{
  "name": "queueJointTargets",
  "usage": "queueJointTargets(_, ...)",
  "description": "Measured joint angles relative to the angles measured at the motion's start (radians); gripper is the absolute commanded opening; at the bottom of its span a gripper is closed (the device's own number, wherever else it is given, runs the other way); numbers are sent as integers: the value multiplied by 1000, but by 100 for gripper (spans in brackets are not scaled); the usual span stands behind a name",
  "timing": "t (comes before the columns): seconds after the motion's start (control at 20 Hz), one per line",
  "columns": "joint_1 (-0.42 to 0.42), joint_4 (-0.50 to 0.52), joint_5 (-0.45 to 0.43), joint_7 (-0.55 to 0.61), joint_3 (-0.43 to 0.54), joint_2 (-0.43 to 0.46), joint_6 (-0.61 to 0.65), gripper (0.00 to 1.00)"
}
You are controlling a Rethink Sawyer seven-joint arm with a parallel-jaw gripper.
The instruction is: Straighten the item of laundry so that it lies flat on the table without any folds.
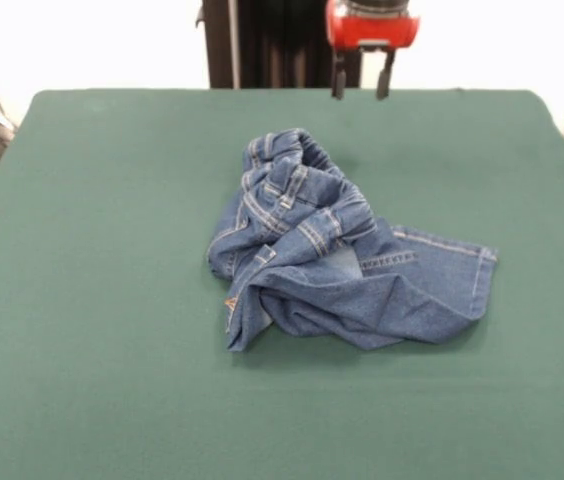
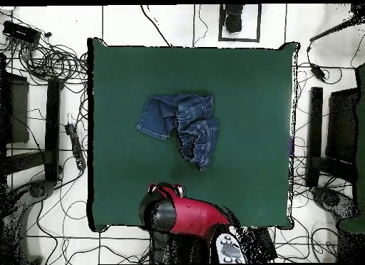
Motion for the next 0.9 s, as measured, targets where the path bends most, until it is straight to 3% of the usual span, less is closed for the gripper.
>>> queueJointTargets(0.25, 37, -24, 0, 0, -44, 56, -19, 100)
queueJointTargets(0.6, 139, -124, 0, 0, -149, 56, 12, 100)
queueJointTargets(0.9, 112, -212, -1, 0, -152, 29, 87, 100)
